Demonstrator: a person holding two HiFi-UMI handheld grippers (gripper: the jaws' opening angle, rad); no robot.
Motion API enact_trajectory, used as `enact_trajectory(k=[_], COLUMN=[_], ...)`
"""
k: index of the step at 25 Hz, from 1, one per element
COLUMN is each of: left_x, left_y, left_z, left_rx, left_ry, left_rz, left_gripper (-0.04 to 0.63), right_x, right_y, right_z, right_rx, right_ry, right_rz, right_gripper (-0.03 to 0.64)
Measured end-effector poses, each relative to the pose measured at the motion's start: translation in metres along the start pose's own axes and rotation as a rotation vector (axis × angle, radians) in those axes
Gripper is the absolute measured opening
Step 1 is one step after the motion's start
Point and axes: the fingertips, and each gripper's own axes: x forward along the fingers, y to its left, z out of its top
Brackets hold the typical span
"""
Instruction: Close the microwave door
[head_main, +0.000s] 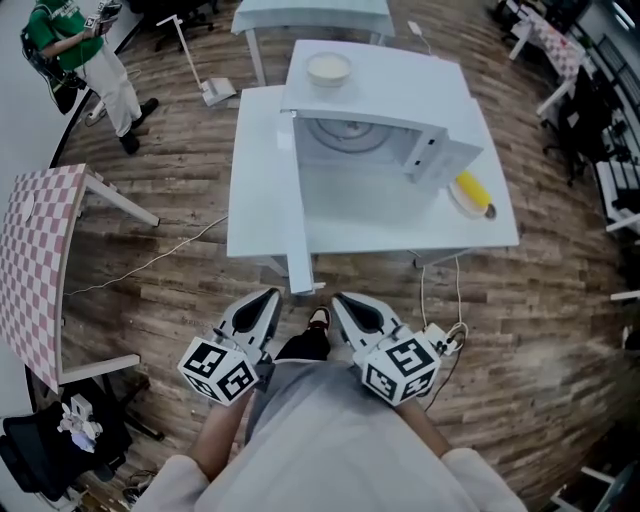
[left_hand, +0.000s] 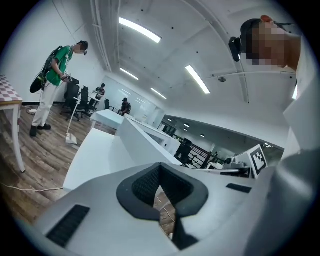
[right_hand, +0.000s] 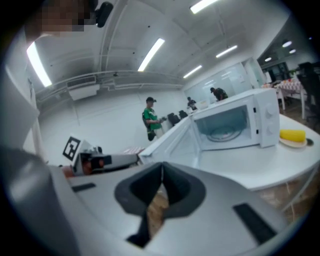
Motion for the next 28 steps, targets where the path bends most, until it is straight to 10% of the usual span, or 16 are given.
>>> enact_trajectory(k=[28], left_x=[0.032], left_y=[0.012], left_z=[0.015], left_rx=[0.130], left_ry=[0.115], left_rz=[-0.217], left_gripper=[0.017], right_x=[0.040], right_y=[-0.034], right_z=[0.024], right_rx=[0.080], right_ry=[-0.036], right_rz=[-0.128], right_gripper=[0.023])
